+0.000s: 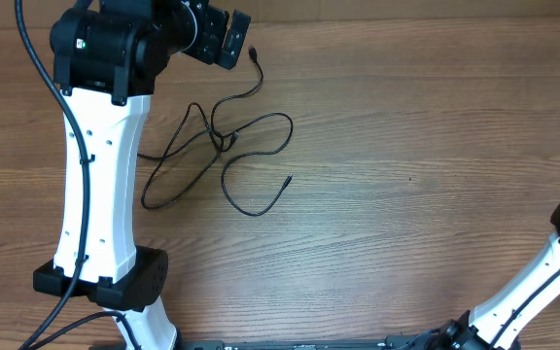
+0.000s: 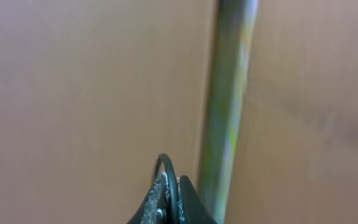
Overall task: Untangle cables
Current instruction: 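Carry the held cable with the right gripper to the top-right corner and release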
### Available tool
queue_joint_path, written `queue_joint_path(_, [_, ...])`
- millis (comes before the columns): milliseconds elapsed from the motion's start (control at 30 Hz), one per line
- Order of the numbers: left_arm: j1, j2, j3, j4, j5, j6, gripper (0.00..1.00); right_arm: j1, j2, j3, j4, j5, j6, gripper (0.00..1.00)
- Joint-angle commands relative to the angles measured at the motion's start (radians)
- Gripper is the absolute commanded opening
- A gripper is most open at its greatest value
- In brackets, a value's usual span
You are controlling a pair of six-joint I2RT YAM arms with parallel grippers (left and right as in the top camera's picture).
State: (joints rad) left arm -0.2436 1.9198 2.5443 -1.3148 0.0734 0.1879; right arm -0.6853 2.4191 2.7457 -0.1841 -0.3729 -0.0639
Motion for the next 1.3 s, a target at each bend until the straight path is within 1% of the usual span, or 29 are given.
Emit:
queue_joint_path(0, [-0.006, -0.024, 0.011, 0.043, -0.001, 0.014, 1.0, 0.03, -0.035, 0.047, 0.106, 0.148, 0.005, 0.04])
queue_joint_path(133, [-0.006, -0.023, 0.011, 0.094, 0.014, 0.014, 1.0, 0.024, 0.038, -0.061, 0.135, 0.163, 0.004, 0.04])
queue_joint_path(167, [-0.006, -0.023, 0.011, 0.109, 0.032, 0.014, 1.0, 0.021, 0.105, -0.091, 0.134, 0.163, 0.004, 0.04])
queue_joint_path(233, [-0.006, -0.023, 0.011, 0.11, 0.045, 0.014, 1.0, 0.017, 0.172, -0.101, 0.127, 0.164, 0.005, 0.04])
queue_joint_path(333, [-0.006, -0.024, 0.011, 0.104, 0.051, 0.014, 1.0, 0.007, 0.269, -0.106, 0.078, 0.177, 0.009, 0.04])
queue_joint_path(433, [-0.006, -0.024, 0.011, 0.091, 0.05, 0.014, 1.0, -0.003, 0.323, -0.108, -0.014, 0.266, 0.002, 0.04])
queue_joint_path(500, [-0.006, -0.024, 0.011, 0.089, 0.05, 0.014, 1.0, -0.011, 0.331, -0.108, -0.069, 0.274, -0.032, 0.04])
queue_joint_path(600, [-0.006, -0.023, 0.011, 0.093, 0.05, 0.015, 1.0, -0.019, 0.346, -0.109, -0.126, 0.271, -0.027, 0.04])
queue_joint_path(700, [-0.006, -0.023, 0.011, 0.092, 0.05, 0.015, 1.0, -0.008, 0.362, -0.109, -0.127, 0.23, -0.01, 0.04])
queue_joint_path(800, [-0.006, -0.023, 0.011, 0.09, 0.05, 0.015, 1.0, 0.021, 0.393, -0.11, -0.129, 0.231, 0.013, 0.09])
queue_joint_path(867, [-0.006, -0.023, 0.011, 0.089, 0.05, 0.015, 1.0, 0.034, 0.406, -0.11, -0.141, 0.234, 0.013, 0.1])
queue_joint_path(1133, [-0.006, -0.003, 0.011, 0.089, 0.05, 0.026, 1.0, 0.122, 0.415, -0.141, -0.166, 0.242, 0.011, 0.09])
queue_joint_path(1167, [-0.006, 0.002, 0.011, 0.088, 0.051, 0.026, 1.0, 0.139, 0.415, -0.141, -0.157, 0.243, 0.011, 0.14])
queue_joint_path(1200, [-0.006, 0.01, 0.011, 0.084, 0.051, 0.026, 1.0, 0.149, 0.415, -0.141, -0.151, 0.254, 0.012, 0.54])
queue_joint_path(1233, [-0.006, 0.016, 0.011, 0.077, 0.052, 0.026, 1.0, 0.158, 0.415, -0.141, -0.147, 0.276, 0.012, 1.0])
queue_joint_path(1267, [-0.006, 0.019, 0.011, 0.071, 0.055, 0.026, 1.0, 0.164, 0.415, -0.14, -0.145, 0.29, 0.012, 1.0])
